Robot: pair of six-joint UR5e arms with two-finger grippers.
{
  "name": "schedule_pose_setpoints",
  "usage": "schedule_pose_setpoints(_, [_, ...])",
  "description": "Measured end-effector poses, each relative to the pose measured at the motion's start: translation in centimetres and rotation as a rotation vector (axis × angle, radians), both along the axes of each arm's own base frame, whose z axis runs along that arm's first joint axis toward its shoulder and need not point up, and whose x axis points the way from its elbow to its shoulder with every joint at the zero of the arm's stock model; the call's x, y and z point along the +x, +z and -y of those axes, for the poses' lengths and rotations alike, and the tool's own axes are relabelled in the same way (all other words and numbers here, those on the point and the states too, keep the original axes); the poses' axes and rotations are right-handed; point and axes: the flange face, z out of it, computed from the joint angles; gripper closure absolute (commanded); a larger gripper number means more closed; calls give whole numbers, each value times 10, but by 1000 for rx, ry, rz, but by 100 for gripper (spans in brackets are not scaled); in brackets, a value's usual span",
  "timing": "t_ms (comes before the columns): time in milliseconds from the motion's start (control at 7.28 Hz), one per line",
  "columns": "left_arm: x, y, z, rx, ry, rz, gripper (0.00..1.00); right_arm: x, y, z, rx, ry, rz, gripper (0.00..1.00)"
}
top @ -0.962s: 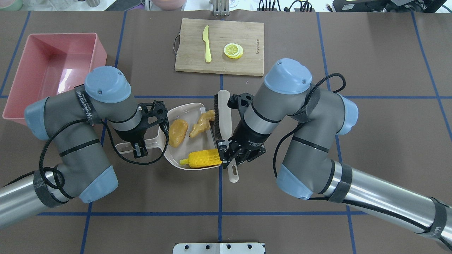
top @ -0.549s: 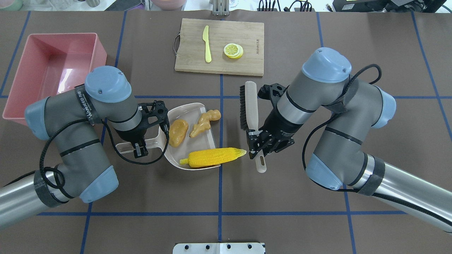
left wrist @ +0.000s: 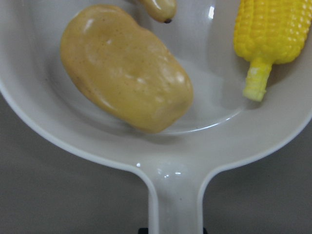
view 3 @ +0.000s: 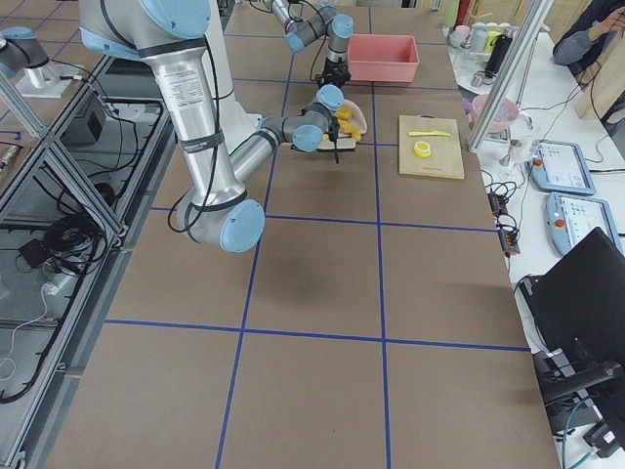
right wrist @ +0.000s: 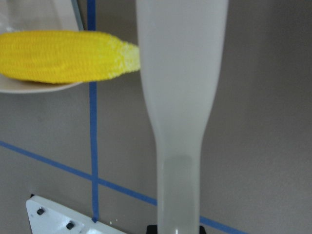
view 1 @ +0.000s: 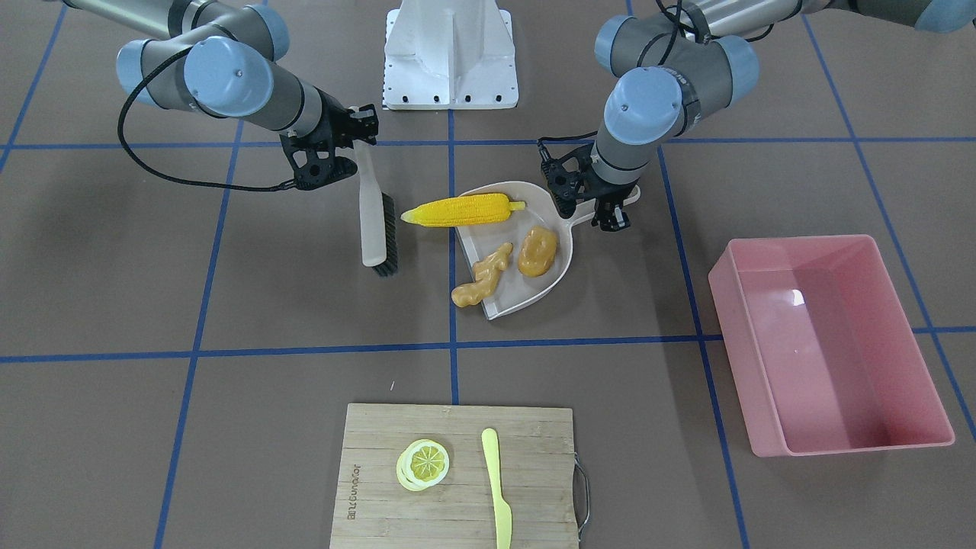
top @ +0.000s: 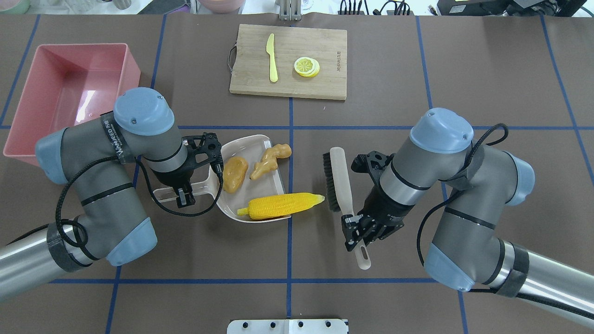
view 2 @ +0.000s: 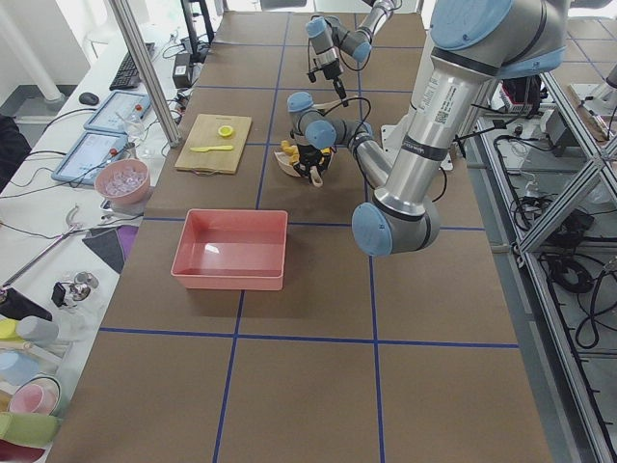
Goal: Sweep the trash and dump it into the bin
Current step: 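Pull the brush back away from the dustpan with the right gripper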
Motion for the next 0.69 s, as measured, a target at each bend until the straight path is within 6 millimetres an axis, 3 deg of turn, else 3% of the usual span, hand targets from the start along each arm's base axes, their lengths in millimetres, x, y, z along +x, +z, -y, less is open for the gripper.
schedule_pose_setpoints(275, [0, 1, 0, -1, -1, 1, 100, -3, 6, -33, -10, -42, -10, 100])
schedule_pose_setpoints(687, [0, 2, 0, -2, 0, 2, 100, -25, 14, -47, 5, -51, -43, 100])
